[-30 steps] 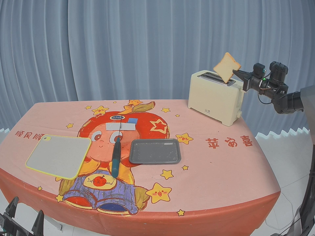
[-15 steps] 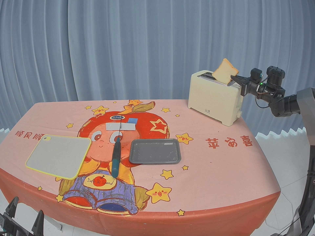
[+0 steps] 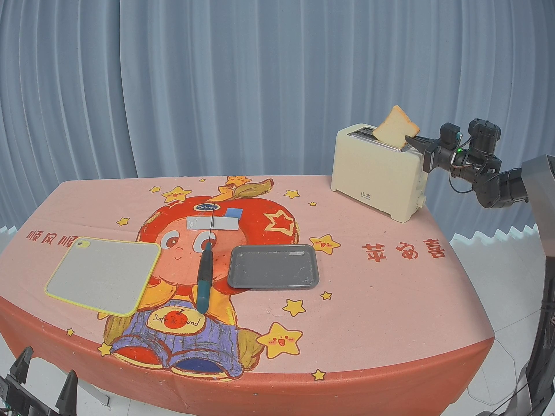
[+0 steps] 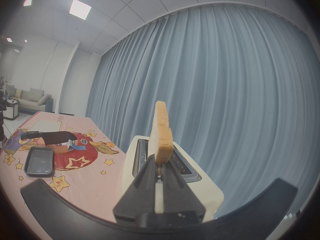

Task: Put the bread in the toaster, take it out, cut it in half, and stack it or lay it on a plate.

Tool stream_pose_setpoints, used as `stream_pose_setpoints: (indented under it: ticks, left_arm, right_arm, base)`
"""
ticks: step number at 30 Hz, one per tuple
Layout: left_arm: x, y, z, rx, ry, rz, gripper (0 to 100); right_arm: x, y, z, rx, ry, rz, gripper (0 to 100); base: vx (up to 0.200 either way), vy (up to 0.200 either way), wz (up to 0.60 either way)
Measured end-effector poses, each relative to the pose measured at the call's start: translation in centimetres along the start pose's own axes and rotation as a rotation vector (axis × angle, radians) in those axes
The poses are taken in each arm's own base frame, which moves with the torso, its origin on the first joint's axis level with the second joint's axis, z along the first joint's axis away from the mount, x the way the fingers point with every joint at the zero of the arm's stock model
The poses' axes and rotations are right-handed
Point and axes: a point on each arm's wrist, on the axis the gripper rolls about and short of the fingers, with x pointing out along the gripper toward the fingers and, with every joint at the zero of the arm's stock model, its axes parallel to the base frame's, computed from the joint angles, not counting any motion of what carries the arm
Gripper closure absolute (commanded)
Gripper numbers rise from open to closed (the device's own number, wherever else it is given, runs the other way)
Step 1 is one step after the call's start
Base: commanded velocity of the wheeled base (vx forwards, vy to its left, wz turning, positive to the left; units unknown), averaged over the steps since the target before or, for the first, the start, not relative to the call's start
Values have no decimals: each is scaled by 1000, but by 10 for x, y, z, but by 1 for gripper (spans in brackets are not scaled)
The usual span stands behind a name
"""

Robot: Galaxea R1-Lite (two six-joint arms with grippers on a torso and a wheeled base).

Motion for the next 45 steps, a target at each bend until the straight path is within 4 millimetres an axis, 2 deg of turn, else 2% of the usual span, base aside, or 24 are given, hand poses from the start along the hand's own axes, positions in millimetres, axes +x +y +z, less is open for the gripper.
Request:
stream_pose_setpoints:
  ticks: [24,25,45]
  left_arm:
    - [0,0,0,0,0,0,0]
    - [0,0,0,0,0,0,0]
    - [0,0,0,0,0,0,0]
  right_arm:
    - [0,2,1,-16,2,6,100]
    - [1,3,1,-16,2,7,0]
    - [-2,4,11,-22,-7,3,0]
  base:
    - [0,0,0]
    - [0,0,0]
    - [0,0,0]
